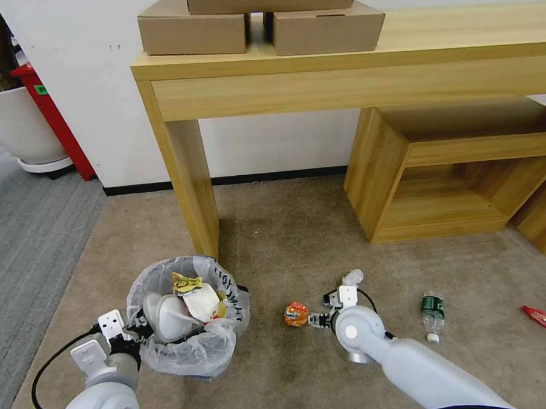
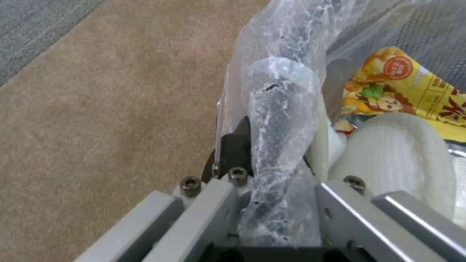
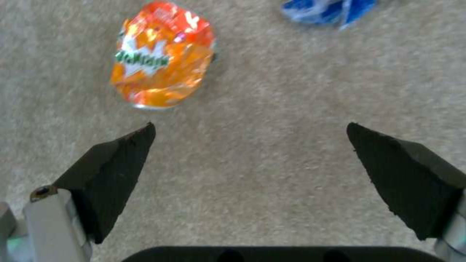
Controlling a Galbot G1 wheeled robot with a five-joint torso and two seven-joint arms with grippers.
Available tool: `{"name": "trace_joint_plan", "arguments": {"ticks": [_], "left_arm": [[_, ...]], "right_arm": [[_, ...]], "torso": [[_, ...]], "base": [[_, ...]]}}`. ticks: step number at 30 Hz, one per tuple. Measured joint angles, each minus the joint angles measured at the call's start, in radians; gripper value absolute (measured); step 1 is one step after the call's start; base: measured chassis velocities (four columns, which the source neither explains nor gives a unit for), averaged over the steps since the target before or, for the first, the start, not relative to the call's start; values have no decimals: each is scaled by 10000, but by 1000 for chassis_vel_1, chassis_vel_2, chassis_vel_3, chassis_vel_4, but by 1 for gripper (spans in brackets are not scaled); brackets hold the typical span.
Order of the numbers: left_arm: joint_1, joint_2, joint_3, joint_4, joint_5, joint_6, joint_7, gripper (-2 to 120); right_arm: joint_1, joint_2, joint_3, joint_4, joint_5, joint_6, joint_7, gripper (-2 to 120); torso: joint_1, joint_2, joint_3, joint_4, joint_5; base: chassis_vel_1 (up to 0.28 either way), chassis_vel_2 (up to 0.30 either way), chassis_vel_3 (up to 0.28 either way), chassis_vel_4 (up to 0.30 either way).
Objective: Pick up the trash bin and place the garbage on the floor into it.
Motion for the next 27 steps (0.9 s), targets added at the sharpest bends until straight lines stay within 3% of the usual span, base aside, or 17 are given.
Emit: {"name": "trace_joint_plan", "arguments": {"ticks": [4,7,16,27], "left_arm": [[-283,-42,145,365,-10,0,-20,1],[-434,11,212,542,-76,4,-26,1],[-609,-91,219,681,-194,50,-103,1],[-444,-67,203,624,-186,-25,-93,1]], "right_arm": [[653,463,-936,-665,1826,-620,1065,100],[613,606,-952,-1112,1992,-705,1213,100],[604,968,-1984,-2534,1466,-738,581,99],[743,1821,-2318,-3599,471,-487,-3,99]], "torso": [[0,0,-1,5,-3],[0,0,0,-1,-2],[0,0,-1,2,-1],[0,-2,-1,2,-1]], "base": [[0,0,0,0],[0,0,0,0],[0,0,0,0],[0,0,0,0]]}}
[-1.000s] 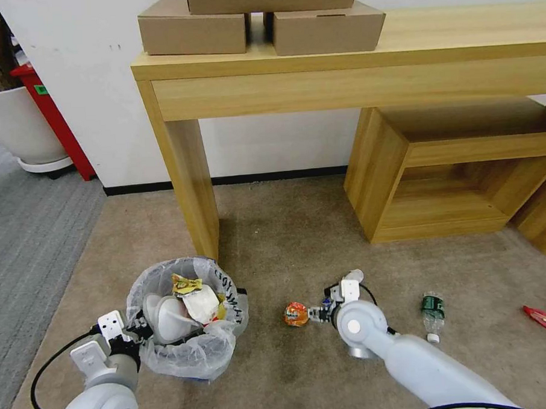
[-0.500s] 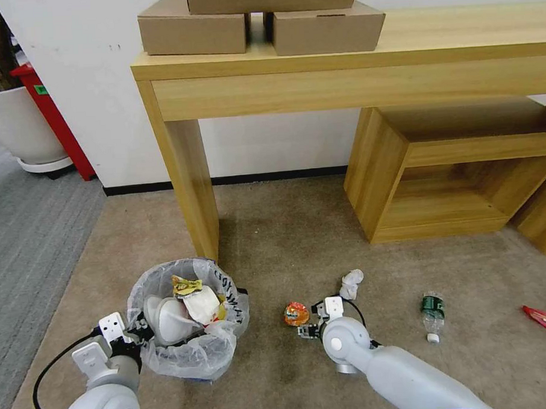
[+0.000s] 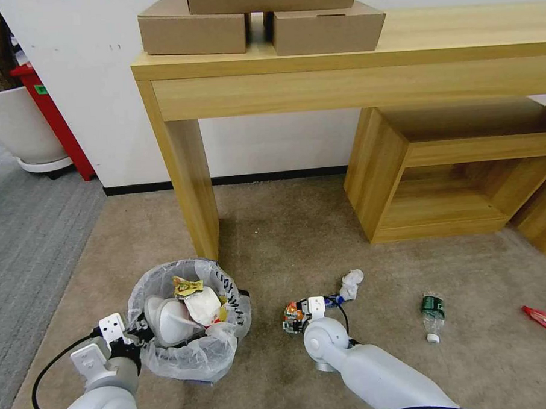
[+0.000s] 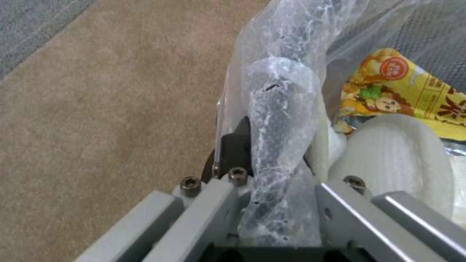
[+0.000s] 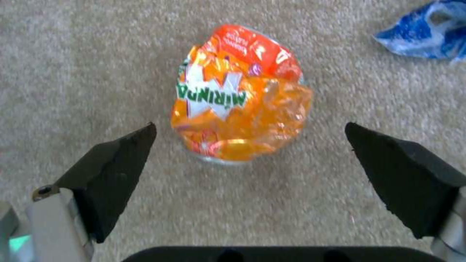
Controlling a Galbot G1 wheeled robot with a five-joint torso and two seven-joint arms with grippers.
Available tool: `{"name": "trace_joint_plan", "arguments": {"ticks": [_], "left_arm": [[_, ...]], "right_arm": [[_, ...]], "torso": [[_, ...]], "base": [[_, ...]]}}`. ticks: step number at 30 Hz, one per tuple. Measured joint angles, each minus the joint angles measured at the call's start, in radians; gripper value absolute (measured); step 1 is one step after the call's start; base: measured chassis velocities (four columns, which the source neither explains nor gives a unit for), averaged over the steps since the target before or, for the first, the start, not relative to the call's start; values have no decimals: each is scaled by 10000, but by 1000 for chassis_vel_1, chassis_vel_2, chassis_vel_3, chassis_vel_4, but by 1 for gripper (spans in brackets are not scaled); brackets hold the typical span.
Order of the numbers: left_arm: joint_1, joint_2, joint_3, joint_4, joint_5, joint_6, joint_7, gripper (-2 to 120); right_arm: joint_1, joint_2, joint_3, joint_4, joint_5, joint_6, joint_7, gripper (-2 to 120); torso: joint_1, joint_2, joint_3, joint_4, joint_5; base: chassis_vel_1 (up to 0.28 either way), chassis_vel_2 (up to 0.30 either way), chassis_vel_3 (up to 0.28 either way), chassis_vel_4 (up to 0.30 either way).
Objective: Pick up the trash bin and place the garbage on the floor into it.
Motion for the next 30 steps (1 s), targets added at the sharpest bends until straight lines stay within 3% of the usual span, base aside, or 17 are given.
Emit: {"name": "trace_joint_plan", "arguments": {"ticks": [8,21,30], "left_arm": [[58,196,22,-47,-203,-22,14,1],[-14,177,115,21,-219,-23,14,1],[35,181,149,-76,-267,7,6,1]], "right_arm": [[131,901,54,-1052,-993,506,-524,99],[178,1425,272,-2113,-1655,800,-849,96],[317,1827,166,-2841,-2044,1068,-1151,74]], "torso": [[0,0,0,0,0],[0,0,0,-1,0],[0,0,0,0,2]], "base": [[0,0,0,0],[0,0,0,0],[0,0,0,0]]}}
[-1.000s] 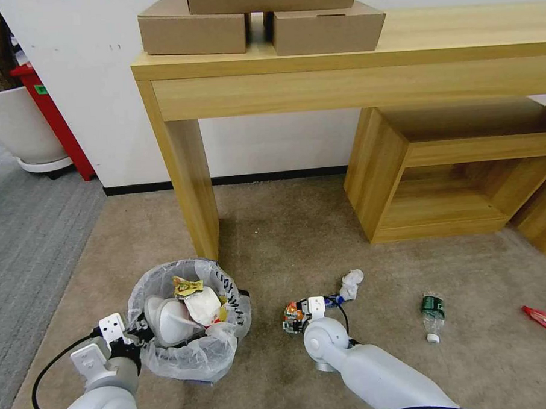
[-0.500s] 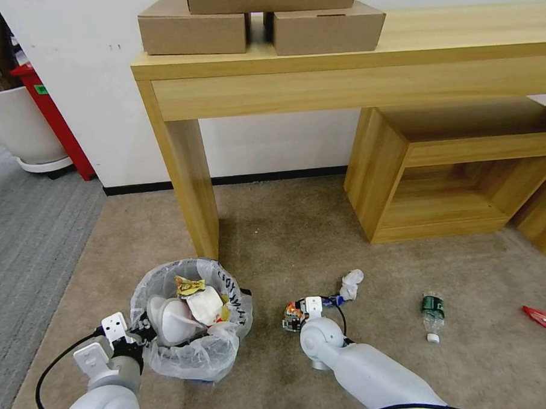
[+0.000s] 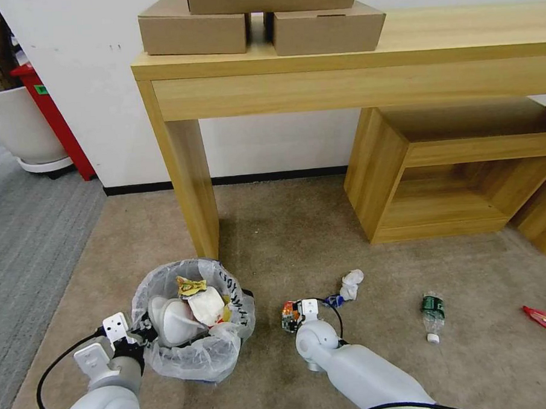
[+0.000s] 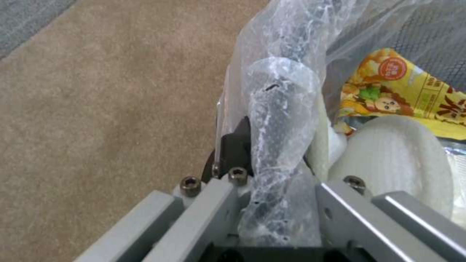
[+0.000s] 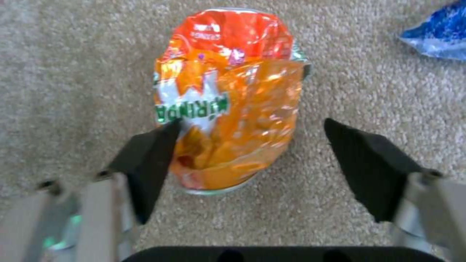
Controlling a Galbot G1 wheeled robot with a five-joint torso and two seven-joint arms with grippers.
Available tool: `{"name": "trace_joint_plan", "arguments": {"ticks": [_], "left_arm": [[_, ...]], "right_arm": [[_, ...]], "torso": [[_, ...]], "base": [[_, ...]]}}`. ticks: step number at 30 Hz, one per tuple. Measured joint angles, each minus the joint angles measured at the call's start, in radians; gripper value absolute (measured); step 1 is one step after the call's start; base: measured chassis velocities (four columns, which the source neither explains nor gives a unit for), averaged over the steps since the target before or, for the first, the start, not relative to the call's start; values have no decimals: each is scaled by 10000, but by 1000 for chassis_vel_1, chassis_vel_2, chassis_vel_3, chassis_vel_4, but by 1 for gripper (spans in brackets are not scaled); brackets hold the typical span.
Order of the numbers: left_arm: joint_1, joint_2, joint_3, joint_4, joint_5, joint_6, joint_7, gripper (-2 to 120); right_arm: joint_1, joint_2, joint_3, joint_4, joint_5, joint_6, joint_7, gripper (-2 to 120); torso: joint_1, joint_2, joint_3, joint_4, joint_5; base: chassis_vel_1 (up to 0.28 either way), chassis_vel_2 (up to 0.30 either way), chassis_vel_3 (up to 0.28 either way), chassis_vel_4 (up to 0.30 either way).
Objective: Pick up the trash bin and place the garbage on the floor into it.
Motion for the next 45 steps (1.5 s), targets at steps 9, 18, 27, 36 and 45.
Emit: {"name": "trace_joint_plan", "arguments": {"ticks": [9,18,27,36,45], "left_arm": [[-97,-116,135,111,39,-31,13,1],[-89,-101,136,91,7,-137,56,1],[-205,-12,65,194,-55,-139,33,1],[-265,26,46,247,-91,-117,3,1],[-311,9,58,245,-86,-65,-18,1]], "right_arm": [[6,5,-172,110,-197,131,16,41],[-45,-8,-267,25,-531,366,-75,18],[-326,-1814,-51,1908,-299,1211,-543,12],[-786,-3568,1072,4510,-429,2283,-1634,12],[-936,-4790,1635,7141,-827,3990,-3740,12]], "torso": [[0,0,0,0,-1],[0,2,-3,-1,-1],[0,1,2,-2,1],[0,1,0,1,2],[0,0,0,0,1]], "base": [[0,0,0,0],[0,0,0,0],[0,0,0,0],[0,0,0,0],[0,0,0,0]]}}
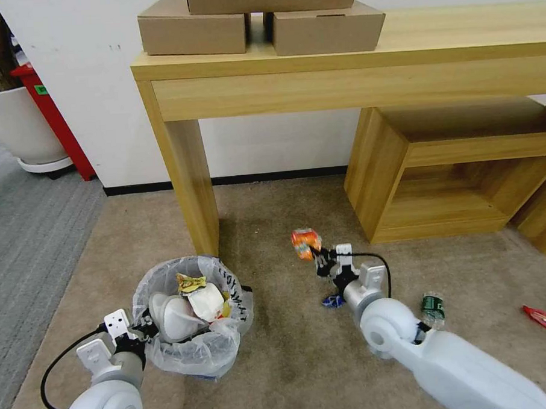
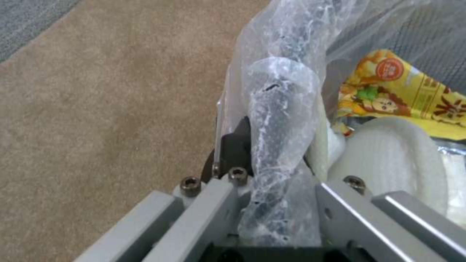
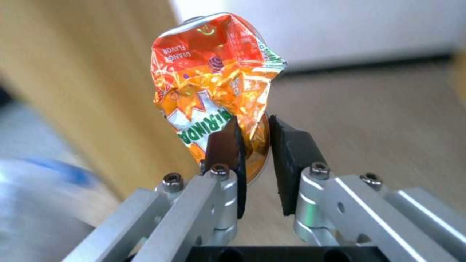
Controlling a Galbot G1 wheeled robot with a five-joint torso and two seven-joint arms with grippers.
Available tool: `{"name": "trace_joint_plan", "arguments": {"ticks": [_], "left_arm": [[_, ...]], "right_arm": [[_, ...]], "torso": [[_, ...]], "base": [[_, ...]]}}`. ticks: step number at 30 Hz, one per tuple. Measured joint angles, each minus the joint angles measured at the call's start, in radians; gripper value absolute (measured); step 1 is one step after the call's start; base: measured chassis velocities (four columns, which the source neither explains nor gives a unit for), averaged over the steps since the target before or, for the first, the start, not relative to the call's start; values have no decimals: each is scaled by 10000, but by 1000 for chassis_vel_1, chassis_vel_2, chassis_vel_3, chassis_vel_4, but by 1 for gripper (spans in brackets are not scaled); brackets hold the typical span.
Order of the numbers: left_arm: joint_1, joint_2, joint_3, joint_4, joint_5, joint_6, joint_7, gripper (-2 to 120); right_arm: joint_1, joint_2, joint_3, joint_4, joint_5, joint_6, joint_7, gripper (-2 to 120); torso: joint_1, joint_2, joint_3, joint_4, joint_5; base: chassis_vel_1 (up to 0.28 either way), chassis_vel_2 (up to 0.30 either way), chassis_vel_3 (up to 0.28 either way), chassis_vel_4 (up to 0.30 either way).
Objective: Pick up the trash bin and place the garbage on the floor into it.
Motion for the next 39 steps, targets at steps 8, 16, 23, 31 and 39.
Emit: {"name": "trace_joint_plan", "arguments": {"ticks": [8,16,23,31,39], "left_arm": [[-18,12,13,-143,-18,150,-67,1],[-117,-87,104,-338,-25,301,-118,1],[-94,-154,91,-487,-14,327,-125,1],[4,-210,22,-649,-8,328,-126,1],[135,-239,-46,-764,12,282,-109,1]], "right_arm": [[898,-1070,-282,2112,368,679,-1396,12],[2713,-1816,-2542,3338,1270,-210,-559,12],[4012,-1552,-4784,3331,1835,-823,345,12],[5268,-643,-6364,2757,1935,-979,790,12],[6043,209,-7156,1968,2054,-1191,1227,12]], "torso": [[0,-1,0,0,1],[0,-1,0,0,-3],[0,0,0,0,-2],[0,0,0,2,-1],[0,-1,1,0,-3]], "base": [[0,0,0,0],[0,0,0,0],[0,0,0,0],[0,0,0,0],[0,0,0,0]]}}
